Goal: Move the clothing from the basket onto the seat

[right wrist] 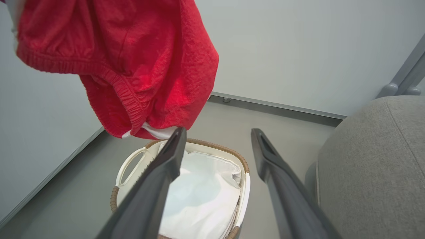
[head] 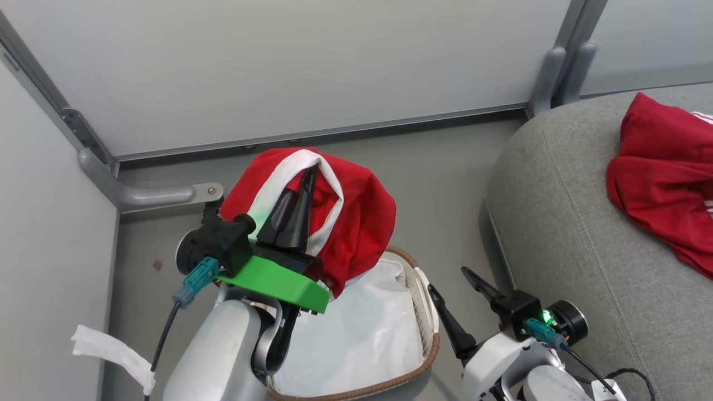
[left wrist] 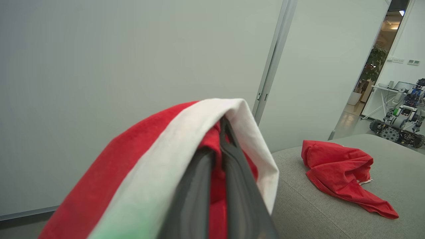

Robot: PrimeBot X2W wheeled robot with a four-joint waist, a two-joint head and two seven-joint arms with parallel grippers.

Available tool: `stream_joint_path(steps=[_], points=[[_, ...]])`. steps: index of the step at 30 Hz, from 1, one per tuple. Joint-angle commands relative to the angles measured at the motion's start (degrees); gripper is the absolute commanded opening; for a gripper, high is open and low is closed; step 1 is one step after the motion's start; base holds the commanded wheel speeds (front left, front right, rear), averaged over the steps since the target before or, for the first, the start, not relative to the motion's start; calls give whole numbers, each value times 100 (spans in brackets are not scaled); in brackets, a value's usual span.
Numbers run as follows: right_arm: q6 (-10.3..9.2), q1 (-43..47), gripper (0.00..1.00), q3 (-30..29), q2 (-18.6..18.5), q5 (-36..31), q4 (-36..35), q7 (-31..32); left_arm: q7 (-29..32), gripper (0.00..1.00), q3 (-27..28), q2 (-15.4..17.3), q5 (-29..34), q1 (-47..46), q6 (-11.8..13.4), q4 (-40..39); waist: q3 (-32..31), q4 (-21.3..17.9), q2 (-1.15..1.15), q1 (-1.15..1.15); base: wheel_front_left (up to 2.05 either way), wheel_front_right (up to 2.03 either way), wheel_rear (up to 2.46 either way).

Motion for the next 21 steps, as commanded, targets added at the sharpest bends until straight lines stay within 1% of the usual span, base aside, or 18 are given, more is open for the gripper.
stream_joint_path(steps=[1, 5, 13, 16, 21], points=[[-7, -125, 100, 107, -28, 28, 19, -11, -1, 0, -38, 5, -11, 16, -15, -29, -33, 106, 0, 0, 0, 0, 0], [-7, -407, 100, 397, -34, 78, 69, -11, -1, 0, -131, 5, -85, -47, -15, -72, -18, 220, 0, 0, 0, 0, 0], [-7, -1157, 100, 792, -36, 50, 355, -11, -1, 0, -304, 4, -155, -94, -15, -113, 10, 375, 0, 0, 0, 0, 0], [-7, -1381, 100, 890, -35, 101, 463, -11, -1, 0, -409, 4, -191, -122, -15, -124, 28, 426, 0, 0, 0, 0, 0], [-7, -1774, 100, 951, -48, -39, 612, -11, -1, 0, -582, 4, -230, -159, -15, -149, 69, 507, 0, 0, 0, 0, 0]])
